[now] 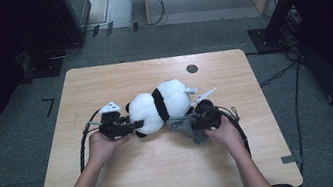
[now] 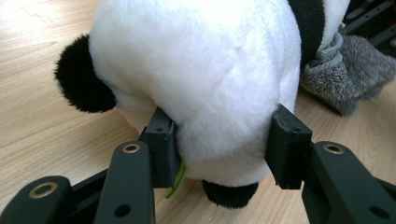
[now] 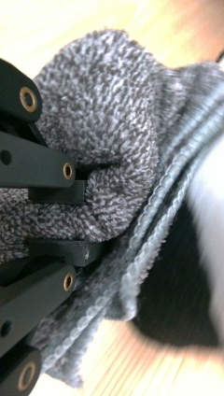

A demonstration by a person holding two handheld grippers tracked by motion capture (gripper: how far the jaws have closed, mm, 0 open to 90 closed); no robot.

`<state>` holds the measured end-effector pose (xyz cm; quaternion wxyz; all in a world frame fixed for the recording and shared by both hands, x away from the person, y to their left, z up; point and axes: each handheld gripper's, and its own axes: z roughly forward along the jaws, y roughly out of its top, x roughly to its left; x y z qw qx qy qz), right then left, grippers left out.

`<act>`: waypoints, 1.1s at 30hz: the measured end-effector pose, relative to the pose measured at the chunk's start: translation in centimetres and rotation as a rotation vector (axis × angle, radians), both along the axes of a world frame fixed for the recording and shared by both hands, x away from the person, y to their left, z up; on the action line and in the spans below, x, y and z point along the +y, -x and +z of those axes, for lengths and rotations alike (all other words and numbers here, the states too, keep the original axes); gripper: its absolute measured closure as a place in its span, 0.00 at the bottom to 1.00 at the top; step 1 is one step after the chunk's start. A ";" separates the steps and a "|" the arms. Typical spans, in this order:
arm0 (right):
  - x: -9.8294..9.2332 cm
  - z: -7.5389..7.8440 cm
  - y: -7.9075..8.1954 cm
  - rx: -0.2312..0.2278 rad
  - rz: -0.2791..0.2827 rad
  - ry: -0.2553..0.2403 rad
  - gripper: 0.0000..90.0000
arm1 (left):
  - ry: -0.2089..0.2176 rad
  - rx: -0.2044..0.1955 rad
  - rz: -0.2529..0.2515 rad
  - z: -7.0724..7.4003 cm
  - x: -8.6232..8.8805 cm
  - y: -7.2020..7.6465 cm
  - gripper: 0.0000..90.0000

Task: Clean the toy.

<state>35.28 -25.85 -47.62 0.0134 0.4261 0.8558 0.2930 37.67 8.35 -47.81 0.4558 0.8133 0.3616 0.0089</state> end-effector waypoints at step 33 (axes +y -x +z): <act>-4.2 6.3 0.2 -0.276 -0.250 -0.174 0.87 | 0.016 0.005 0.011 0.0 0.5 0.4 0.58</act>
